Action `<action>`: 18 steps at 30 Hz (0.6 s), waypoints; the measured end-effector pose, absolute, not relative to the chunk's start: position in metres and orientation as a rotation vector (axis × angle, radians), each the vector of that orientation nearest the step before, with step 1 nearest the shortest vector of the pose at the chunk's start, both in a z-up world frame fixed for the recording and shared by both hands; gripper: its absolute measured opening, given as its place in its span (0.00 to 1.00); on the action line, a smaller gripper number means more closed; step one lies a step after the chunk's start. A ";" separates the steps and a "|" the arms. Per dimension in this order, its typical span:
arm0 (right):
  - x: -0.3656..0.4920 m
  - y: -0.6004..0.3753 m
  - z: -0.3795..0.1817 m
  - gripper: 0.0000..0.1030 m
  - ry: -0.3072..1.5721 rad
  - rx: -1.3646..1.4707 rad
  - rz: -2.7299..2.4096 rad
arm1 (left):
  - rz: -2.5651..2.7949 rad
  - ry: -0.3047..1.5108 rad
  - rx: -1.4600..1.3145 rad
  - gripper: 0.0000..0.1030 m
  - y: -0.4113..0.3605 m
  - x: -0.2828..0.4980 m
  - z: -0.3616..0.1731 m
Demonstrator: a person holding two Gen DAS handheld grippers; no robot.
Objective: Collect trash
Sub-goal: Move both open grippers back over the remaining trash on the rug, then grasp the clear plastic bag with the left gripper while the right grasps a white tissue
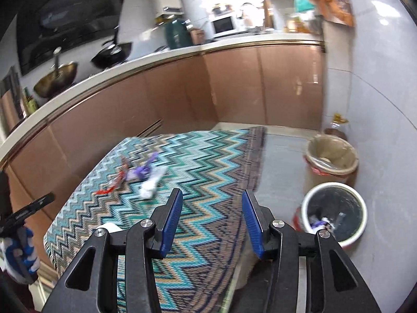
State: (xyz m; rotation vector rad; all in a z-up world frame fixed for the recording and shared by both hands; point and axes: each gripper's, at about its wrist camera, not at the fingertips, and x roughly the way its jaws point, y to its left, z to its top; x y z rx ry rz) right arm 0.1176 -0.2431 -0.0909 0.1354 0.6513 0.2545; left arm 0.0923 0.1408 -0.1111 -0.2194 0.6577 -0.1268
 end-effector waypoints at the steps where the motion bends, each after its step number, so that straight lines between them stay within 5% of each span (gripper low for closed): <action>1: 0.123 -0.233 -0.091 0.45 0.662 0.129 0.278 | -0.129 0.667 -0.212 0.52 0.140 0.099 -0.113; 18: 0.201 -0.112 -0.157 0.46 0.893 0.052 0.656 | -0.175 0.860 -0.199 0.52 0.123 0.211 -0.170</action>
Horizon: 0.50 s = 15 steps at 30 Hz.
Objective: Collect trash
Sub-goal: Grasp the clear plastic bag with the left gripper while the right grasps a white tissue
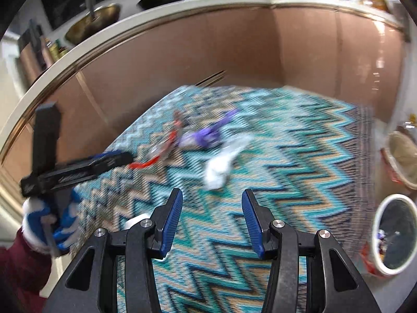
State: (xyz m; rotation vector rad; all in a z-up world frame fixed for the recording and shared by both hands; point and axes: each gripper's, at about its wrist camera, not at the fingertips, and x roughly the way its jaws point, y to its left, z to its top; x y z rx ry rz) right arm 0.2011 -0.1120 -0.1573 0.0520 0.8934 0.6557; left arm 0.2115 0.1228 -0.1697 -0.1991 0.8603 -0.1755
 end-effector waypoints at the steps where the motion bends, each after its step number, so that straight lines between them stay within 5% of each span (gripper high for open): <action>1: 0.200 -0.106 -0.162 0.46 0.911 0.048 0.698 | -0.175 0.871 -0.201 0.52 0.123 0.216 -0.173; 11: 0.182 -0.053 -0.206 0.45 1.035 -0.064 0.878 | -0.174 0.938 -0.245 0.50 0.129 0.249 -0.205; 13: 0.180 -0.049 -0.211 0.42 1.044 -0.087 0.888 | -0.173 0.945 -0.249 0.41 0.129 0.250 -0.211; 15: 0.177 -0.046 -0.215 0.21 1.050 -0.109 0.897 | -0.175 0.955 -0.254 0.20 0.129 0.251 -0.215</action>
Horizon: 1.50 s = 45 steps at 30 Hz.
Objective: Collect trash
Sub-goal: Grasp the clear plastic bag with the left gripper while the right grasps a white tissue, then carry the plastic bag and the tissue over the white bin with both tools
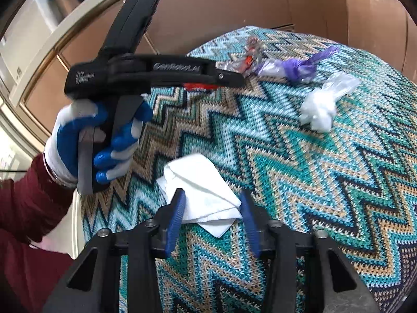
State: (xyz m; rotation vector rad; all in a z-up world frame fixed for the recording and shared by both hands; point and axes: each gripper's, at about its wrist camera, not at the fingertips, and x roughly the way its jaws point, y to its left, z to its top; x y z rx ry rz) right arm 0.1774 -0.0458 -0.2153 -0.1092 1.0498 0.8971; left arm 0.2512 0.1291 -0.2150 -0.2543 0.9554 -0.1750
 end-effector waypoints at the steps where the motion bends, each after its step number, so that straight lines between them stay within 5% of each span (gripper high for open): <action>1: 0.176 -0.045 -0.216 0.17 1.046 -0.116 0.900 | -0.175 0.959 -0.258 0.17 0.130 0.251 -0.217; 3: 0.175 -0.047 -0.215 0.11 1.036 -0.120 0.904 | -0.178 0.954 -0.260 0.05 0.131 0.249 -0.218; 6: 0.171 -0.049 -0.213 0.05 1.021 -0.123 0.905 | -0.172 0.929 -0.262 0.01 0.136 0.243 -0.215; 30: 0.103 -0.125 -0.134 0.04 0.805 -0.024 0.723 | -0.216 0.694 -0.191 0.01 0.128 0.142 -0.122; 45: 0.089 -0.284 -0.104 0.04 0.638 0.145 0.389 | -0.470 0.629 0.009 0.01 -0.024 0.143 -0.062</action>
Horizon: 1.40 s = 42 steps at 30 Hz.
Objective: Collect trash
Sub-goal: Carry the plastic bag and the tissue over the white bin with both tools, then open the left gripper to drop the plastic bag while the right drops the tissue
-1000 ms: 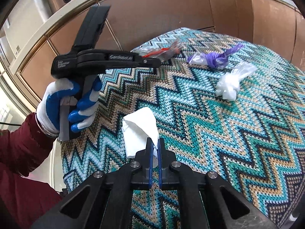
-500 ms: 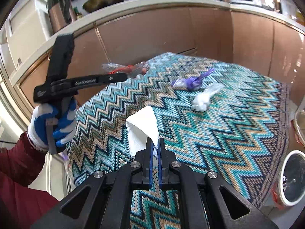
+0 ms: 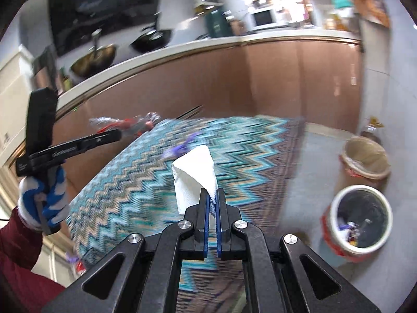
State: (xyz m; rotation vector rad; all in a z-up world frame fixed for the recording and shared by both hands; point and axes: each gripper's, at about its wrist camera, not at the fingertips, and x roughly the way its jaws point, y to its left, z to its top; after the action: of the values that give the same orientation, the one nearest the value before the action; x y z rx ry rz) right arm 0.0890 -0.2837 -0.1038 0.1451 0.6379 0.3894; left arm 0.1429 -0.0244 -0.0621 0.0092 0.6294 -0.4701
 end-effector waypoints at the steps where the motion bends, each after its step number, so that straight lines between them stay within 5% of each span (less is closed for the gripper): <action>1: 0.091 -0.297 -0.105 0.04 0.632 0.155 0.358 | -0.493 0.629 0.023 0.01 -0.040 0.146 -0.059; 12: 0.142 -0.441 -0.147 0.04 0.661 0.273 0.010 | -0.749 0.709 0.139 0.01 -0.227 0.211 -0.065; 28: 0.239 -0.545 -0.238 0.09 0.776 0.324 -0.212 | -0.894 0.995 0.211 0.03 -0.422 0.305 -0.176; 32: 0.248 -0.553 -0.253 0.31 0.806 0.335 -0.238 | -0.882 1.048 0.155 0.05 -0.425 0.321 -0.196; 34: 0.248 -0.556 -0.255 0.32 0.806 0.342 -0.242 | -0.884 1.056 0.132 0.05 -0.422 0.323 -0.197; 37: 0.241 -0.553 -0.250 0.39 0.793 0.338 -0.244 | -0.905 1.048 0.112 0.26 -0.419 0.322 -0.192; 38: 0.237 -0.551 -0.246 0.41 0.786 0.333 -0.246 | -0.907 1.038 0.106 0.45 -0.417 0.320 -0.189; 39: 0.235 -0.548 -0.242 0.41 0.781 0.330 -0.246 | -0.907 1.025 0.100 0.51 -0.414 0.318 -0.184; 42: 0.222 -0.541 -0.230 0.42 0.765 0.319 -0.252 | -0.918 1.011 0.081 0.51 -0.410 0.315 -0.173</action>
State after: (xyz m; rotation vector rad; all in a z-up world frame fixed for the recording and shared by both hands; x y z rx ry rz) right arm 0.2224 -0.5410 -0.2304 0.3195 0.7650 -0.2518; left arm 0.3148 -0.4105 -0.1728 0.0813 1.0112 -0.9183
